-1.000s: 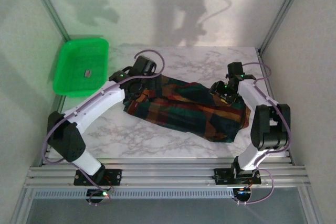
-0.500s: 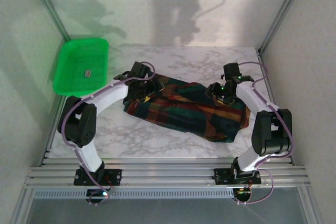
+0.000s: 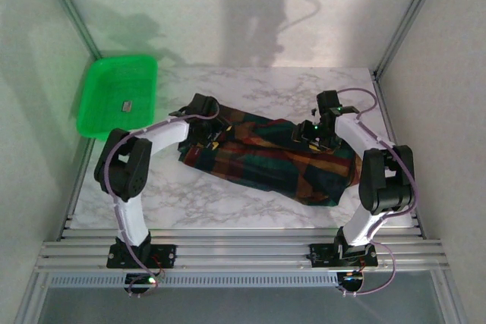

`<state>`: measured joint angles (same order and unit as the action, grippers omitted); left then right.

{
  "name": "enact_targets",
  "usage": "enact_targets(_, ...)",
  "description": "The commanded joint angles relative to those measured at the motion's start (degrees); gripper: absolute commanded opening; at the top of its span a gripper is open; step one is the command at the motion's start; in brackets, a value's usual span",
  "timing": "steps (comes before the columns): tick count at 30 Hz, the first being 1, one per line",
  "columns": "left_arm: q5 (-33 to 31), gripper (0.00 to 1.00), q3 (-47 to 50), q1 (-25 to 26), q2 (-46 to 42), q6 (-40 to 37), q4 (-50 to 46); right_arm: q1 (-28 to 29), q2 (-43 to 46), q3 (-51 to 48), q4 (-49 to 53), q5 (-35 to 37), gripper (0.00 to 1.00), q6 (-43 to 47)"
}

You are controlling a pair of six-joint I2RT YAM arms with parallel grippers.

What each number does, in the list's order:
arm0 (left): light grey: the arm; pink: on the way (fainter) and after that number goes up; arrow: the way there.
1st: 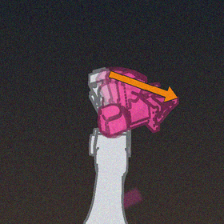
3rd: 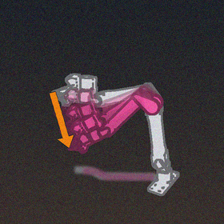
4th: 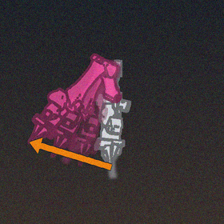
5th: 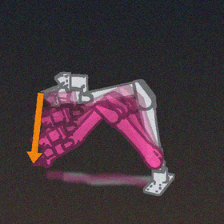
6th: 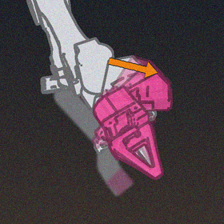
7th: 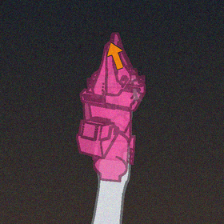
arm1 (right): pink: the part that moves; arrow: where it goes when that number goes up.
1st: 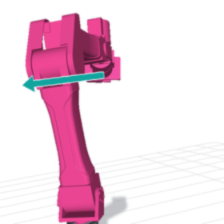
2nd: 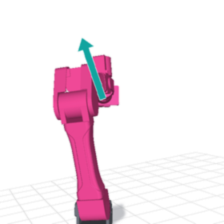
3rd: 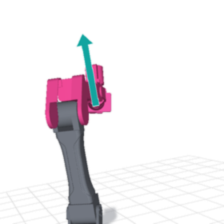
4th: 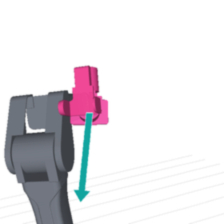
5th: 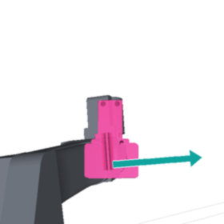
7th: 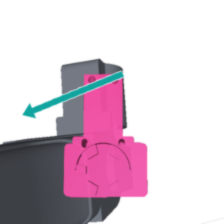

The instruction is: Fold and stack the long sleeve shirts

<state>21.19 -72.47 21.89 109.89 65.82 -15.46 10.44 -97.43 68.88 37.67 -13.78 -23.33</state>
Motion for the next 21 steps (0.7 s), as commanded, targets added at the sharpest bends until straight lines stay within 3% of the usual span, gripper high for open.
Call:
enact_targets(1,-0.9,0.64,-3.3,-0.9,2.7,1.9,1.7,0.3,-0.3,0.6,0.3,-0.6,0.62,0.8)
enact_targets(8,-3.0,0.45,-4.7,-2.3,2.5,0.6,0.7,0.3,-0.2,-0.7,-0.4,-1.1,0.61,0.1)
enact_targets(17,-3.9,0.00,-7.0,-2.1,2.4,-3.2,-2.3,0.4,-1.8,-0.3,-0.4,-0.7,0.61,0.5)
enact_targets(21,-5.3,0.00,-7.5,-1.6,-0.1,-6.7,-2.8,0.3,-2.5,0.4,-0.4,-0.9,0.61,0.4)
